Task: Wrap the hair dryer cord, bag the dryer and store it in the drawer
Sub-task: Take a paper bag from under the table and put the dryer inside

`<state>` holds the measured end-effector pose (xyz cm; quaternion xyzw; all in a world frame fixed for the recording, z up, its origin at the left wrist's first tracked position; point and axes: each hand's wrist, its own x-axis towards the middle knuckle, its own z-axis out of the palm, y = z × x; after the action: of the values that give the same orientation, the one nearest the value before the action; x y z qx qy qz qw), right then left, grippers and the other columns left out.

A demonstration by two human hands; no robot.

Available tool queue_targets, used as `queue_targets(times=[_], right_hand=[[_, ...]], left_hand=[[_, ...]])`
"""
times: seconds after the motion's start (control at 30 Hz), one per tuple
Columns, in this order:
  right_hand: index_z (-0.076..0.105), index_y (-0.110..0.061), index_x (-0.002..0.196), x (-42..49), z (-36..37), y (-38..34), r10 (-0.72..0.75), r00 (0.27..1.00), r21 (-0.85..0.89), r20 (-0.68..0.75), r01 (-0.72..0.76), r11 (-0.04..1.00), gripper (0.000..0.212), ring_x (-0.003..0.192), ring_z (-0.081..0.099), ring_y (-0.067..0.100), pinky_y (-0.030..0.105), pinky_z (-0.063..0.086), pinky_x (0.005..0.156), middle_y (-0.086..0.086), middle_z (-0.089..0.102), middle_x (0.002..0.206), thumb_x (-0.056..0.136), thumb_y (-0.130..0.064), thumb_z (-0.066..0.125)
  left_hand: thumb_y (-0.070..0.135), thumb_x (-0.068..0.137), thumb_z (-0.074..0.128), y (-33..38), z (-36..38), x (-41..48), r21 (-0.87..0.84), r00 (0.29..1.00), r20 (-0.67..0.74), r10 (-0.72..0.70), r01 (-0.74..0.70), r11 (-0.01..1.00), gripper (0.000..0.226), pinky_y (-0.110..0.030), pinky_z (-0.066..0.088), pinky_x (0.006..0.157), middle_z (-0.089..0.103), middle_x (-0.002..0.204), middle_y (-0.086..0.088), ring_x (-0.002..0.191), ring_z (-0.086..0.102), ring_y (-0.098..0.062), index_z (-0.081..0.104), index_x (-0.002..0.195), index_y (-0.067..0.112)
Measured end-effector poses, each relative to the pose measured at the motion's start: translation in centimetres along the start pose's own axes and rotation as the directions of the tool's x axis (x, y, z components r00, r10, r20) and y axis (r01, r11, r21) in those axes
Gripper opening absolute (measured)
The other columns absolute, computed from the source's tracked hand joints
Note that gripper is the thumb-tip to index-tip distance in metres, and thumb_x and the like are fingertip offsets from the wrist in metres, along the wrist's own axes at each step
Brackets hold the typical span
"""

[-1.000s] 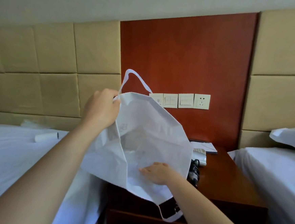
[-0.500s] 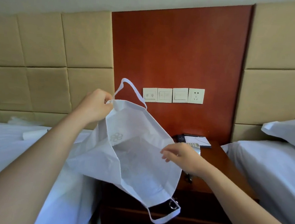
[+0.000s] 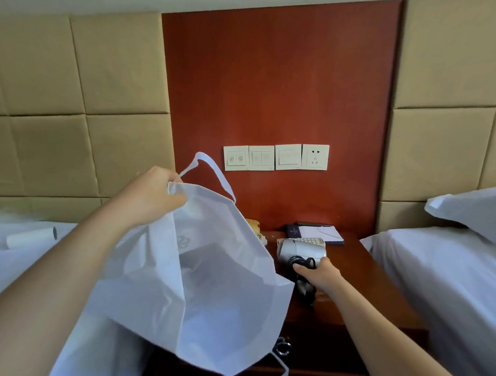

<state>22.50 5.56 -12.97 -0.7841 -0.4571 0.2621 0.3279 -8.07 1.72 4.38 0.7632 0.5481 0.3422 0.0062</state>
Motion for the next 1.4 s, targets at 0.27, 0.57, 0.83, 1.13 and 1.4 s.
queue_targets(times=[0.27,0.57,0.83,1.13,1.4], right_hand=[[0.053,0.003,0.118,2.5,2.6,-0.5,0.111,0.992,0.230,0.069,-0.124,0.965,0.057,0.080,0.064,0.031,0.032,0.054,0.068,0.021,0.065,0.092,0.077,-0.034,0.067],[0.052,0.003,0.109,-0.6,0.1,0.2,0.028,0.994,0.730,0.110,-0.100,0.676,0.024,0.046,0.061,0.025,0.025,0.048,0.037,0.025,0.061,0.085,0.088,-0.006,0.059],[0.058,0.001,0.097,-8.1,-8.0,-1.8,-0.333,0.926,0.759,0.176,0.088,0.646,0.020,0.053,0.068,0.022,0.023,0.051,0.043,0.015,0.072,0.066,0.093,-0.018,0.053],[0.059,0.003,0.099,-16.7,-12.5,-2.4,-0.551,0.761,0.706,0.342,0.180,0.685,0.038,0.051,0.060,0.022,0.024,0.045,0.043,0.019,0.069,0.070,0.081,-0.030,0.061],[0.055,0.003,0.095,-18.1,-9.1,-4.7,-0.488,0.746,0.668,0.453,0.079,0.740,0.020,0.055,0.064,0.023,0.022,0.047,0.042,0.019,0.068,0.073,0.093,-0.016,0.052]], left_hand=[[0.028,0.093,0.055,-0.3,-0.2,0.5,0.024,0.998,-0.028,0.051,-0.051,0.998,0.030,-0.028,0.024,0.048,0.036,0.054,-0.001,0.050,0.032,-0.012,0.070,0.084,0.004],[0.018,0.093,0.050,-0.5,0.3,0.6,0.106,0.997,-0.007,0.076,-0.075,0.991,0.049,-0.033,0.017,0.052,0.022,0.052,-0.003,0.053,0.020,-0.021,0.025,0.052,0.016],[0.020,0.092,0.046,1.2,1.7,0.8,0.088,0.995,-0.081,0.051,-0.044,0.995,0.047,-0.033,0.022,0.055,0.024,0.051,-0.005,0.059,0.028,-0.029,0.024,0.051,0.017],[0.014,0.091,0.040,4.8,2.9,0.9,-0.008,0.988,-0.154,0.005,-0.006,1.000,0.039,-0.032,0.018,0.051,0.026,0.054,-0.004,0.062,0.026,-0.027,0.024,0.055,0.017],[0.016,0.092,0.041,7.3,1.1,0.3,0.049,0.955,-0.260,0.140,-0.132,0.990,0.041,-0.033,0.024,0.053,0.029,0.051,-0.006,0.060,0.031,-0.030,0.027,0.053,0.015]])
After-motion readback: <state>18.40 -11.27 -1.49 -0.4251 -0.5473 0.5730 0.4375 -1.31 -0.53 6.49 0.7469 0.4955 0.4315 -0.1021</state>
